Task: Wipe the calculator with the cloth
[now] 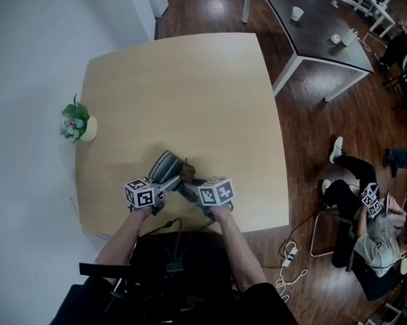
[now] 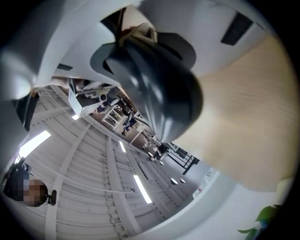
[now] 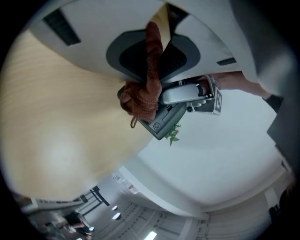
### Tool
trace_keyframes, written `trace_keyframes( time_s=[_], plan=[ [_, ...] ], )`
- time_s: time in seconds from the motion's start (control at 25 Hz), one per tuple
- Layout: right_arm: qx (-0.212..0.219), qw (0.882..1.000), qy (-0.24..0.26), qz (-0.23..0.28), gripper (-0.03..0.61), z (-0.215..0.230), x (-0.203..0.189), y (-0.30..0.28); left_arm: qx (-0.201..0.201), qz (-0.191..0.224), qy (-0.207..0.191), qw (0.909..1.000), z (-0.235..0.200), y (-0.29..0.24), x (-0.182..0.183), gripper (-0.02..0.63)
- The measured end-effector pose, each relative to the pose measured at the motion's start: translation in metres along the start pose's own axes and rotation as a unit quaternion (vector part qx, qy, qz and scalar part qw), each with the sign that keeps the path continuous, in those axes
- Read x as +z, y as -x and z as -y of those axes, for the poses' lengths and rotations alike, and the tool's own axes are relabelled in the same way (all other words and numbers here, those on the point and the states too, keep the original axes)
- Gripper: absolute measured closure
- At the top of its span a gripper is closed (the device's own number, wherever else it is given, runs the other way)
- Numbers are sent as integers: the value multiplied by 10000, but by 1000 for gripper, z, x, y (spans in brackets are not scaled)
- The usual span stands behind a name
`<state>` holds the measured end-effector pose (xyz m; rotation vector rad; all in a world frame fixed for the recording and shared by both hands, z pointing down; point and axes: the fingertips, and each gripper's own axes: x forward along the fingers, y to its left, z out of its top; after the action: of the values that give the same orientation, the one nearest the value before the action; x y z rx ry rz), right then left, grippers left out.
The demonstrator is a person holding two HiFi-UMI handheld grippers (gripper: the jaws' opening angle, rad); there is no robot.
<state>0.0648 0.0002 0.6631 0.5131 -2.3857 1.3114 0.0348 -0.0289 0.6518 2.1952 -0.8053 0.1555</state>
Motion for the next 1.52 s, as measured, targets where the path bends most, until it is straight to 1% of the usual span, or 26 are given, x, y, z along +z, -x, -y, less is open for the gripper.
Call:
trace_keyframes(
  time_s=[0.04,0.08,0.16,0.2,0.24,0.32,0.36,0.4,0.44,0.48,0.52,0.6,0.68,0.76,0.84,0.88,0.96,1.0,1.04,1.08,1.16,1.2,1.28,1.36,1.44,1.52],
  plan=[
    [-194,9996,204,-12,514,1,9,11,-162,-34,-52,9999,7,1,5,459],
    [-376,9987,328,44,514,4,21,24,-316,25,-1,9995,12,4,11,459],
    [-652,9966,386,318,514,5,48,53,-543,230,324,9977,17,11,21,466],
    [-669,9956,414,511,514,-1,63,67,-578,244,432,9971,18,14,23,466],
    [-549,9948,476,720,514,-16,79,79,-561,153,404,9975,19,16,23,466],
    [5,9924,718,1004,514,-66,109,88,-475,-283,4,9985,25,17,16,469],
    [299,9904,923,987,514,-95,118,85,-444,-540,-264,9972,30,16,11,469],
    [511,9879,1191,848,514,-122,121,77,-426,-769,-523,9948,37,15,7,474],
    [613,9848,1505,606,514,-144,118,66,-417,-954,-762,9916,44,14,4,476],
    [608,9807,1833,299,514,-158,111,54,-408,-1098,-988,9882,51,12,1,483],
    [527,9754,2142,-32,514,-165,100,41,-393,-1216,-1214,9844,58,11,0,491],
    [295,9634,2602,-578,513,-164,79,23,-360,-1410,-1675,9751,69,12,-4,495],
    [95,9562,2828,-748,510,-155,69,22,-364,-1532,-1999,9671,77,14,-8,500],
    [-155,9558,2866,-642,509,-144,74,35,-372,-1515,-2047,9663,81,17,-7,503],
    [-671,9528,2918,-506,509,-120,84,52,-352,-1434,-1931,9700,80,22,-5,504],
    [-1023,9486,2959,-458,509,-104,90,62,-334,-1413,-1880,9714,79,24,-5,503],
    [-1698,9363,3048,-406,511,-79,98,84,-318,-1411,-1846,9721,78,27,-7,505],
    [-1873,9318,3087,-360,512,-76,103,93,-315,-1424,-1858,9717,78,27,-8,505],
    [-1869,9316,3105,-282,512,-82,106,98,-305,-1451,-1894,9706,79,26,-8,505],
    [-1696,9354,3098,-183,512,-96,108,98,-284,-1491,-1954,9689,78,25,-8,505],
    [-1089,9452,3079,-47,512,-136,106,87,-228,-1596,-2120,9639,79,22,-10,505],
    [-799,9472,3104,-61,512,-155,100,78,-201,-1640,-2213,9611,79,21,-11,505],
    [-456,9451,3228,-232,512,-181,86,57,-152,-1668,-2372,9569,81,19,-10,505],
    [-410,9409,3336,-425,511,-186,75,41,-93,-1659,-2481,9544,84,19,-7,505],
    [-466,9411,3310,-508,511,-179,70,34,-45,-1580,-2595,9527,87,20,-3,505],
    [-585,9420,3265,-508,511,-168,71,38,-16,-1444,-2643,9536,85,23,0,505]
  ],
)
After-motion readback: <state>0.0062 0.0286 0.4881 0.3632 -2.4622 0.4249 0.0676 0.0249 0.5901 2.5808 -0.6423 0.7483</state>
